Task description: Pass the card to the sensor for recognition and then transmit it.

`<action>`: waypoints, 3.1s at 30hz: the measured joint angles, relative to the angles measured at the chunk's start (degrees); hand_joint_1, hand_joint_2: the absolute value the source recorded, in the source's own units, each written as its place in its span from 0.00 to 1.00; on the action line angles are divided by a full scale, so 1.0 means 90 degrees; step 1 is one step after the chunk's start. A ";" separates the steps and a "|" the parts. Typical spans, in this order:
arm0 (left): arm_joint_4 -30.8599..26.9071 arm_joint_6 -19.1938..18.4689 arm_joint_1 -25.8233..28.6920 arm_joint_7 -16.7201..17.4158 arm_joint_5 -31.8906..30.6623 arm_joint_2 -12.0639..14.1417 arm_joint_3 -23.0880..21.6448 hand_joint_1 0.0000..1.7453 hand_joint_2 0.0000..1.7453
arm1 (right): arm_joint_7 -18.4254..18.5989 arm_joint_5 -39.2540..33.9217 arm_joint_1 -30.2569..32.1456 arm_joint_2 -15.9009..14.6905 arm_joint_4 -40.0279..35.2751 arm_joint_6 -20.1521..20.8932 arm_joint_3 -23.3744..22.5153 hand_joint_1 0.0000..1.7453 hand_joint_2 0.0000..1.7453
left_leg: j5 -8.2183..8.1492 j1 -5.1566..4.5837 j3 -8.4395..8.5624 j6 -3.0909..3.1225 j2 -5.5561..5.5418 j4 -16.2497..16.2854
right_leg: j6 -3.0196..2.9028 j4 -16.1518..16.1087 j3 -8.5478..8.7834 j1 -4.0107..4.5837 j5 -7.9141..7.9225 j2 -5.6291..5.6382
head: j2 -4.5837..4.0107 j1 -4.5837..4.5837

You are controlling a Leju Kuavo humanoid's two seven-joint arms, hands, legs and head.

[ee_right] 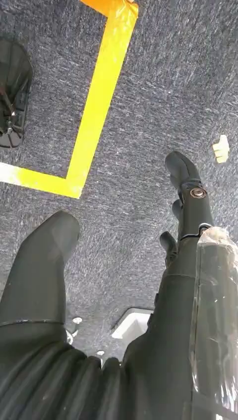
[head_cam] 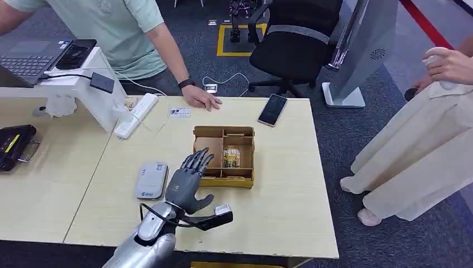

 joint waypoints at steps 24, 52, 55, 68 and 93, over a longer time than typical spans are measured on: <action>0.0274 0.0318 -0.0143 0.0330 -0.0376 -0.0007 -0.0065 0.00 1.00 | 0.0015 -0.0017 -0.0003 0.0000 0.0000 0.0000 0.0041 0.00 1.00 | 0.0000 0.0000 -0.0001 0.0000 0.0000 0.0000 | 0.0000 0.0000 -0.0001 0.0000 0.0000 0.0000 | 0.0000 -0.0002; 0.0527 0.0124 -0.0256 0.0253 -0.0512 -0.0107 -0.0146 1.00 1.00 | 0.0005 -0.0041 0.0006 0.0000 0.0000 0.0012 0.0097 0.00 1.00 | 0.0000 0.0000 -0.0001 0.0000 0.0000 0.0000 | 0.0000 0.0000 0.0000 0.0000 0.0000 -0.0001 | 0.0000 0.0000; 0.0546 0.0267 -0.0270 0.0253 -0.0573 -0.0129 -0.0214 1.00 1.00 | 0.0012 -0.0041 0.0003 0.0000 0.0000 0.0007 0.0107 0.00 1.00 | 0.0000 0.0000 -0.0001 0.0000 0.0000 0.0000 | 0.0000 0.0000 0.0000 0.0000 0.0000 0.0000 | 0.0000 0.0000; 0.0580 0.0845 -0.0290 0.0238 -0.0687 -0.0158 -0.0240 1.00 1.00 | 0.0131 -0.0015 0.0011 0.0000 0.0000 -0.0024 0.0143 0.00 1.00 | 0.0000 0.0000 -0.0002 0.0000 0.0000 0.0000 | 0.0000 0.0000 -0.0002 0.0000 0.0000 0.0000 | 0.0000 0.0000; 0.0578 0.1210 -0.0412 0.0238 -0.0677 -0.0158 -0.0240 1.00 1.00 | 0.0194 -0.0005 0.0021 0.0000 0.0000 -0.0029 0.0160 0.00 1.00 | 0.0000 0.0000 -0.0002 0.0000 0.0000 0.0000 | 0.0000 0.0000 -0.0002 0.0000 0.0000 0.0000 | 0.0000 0.0000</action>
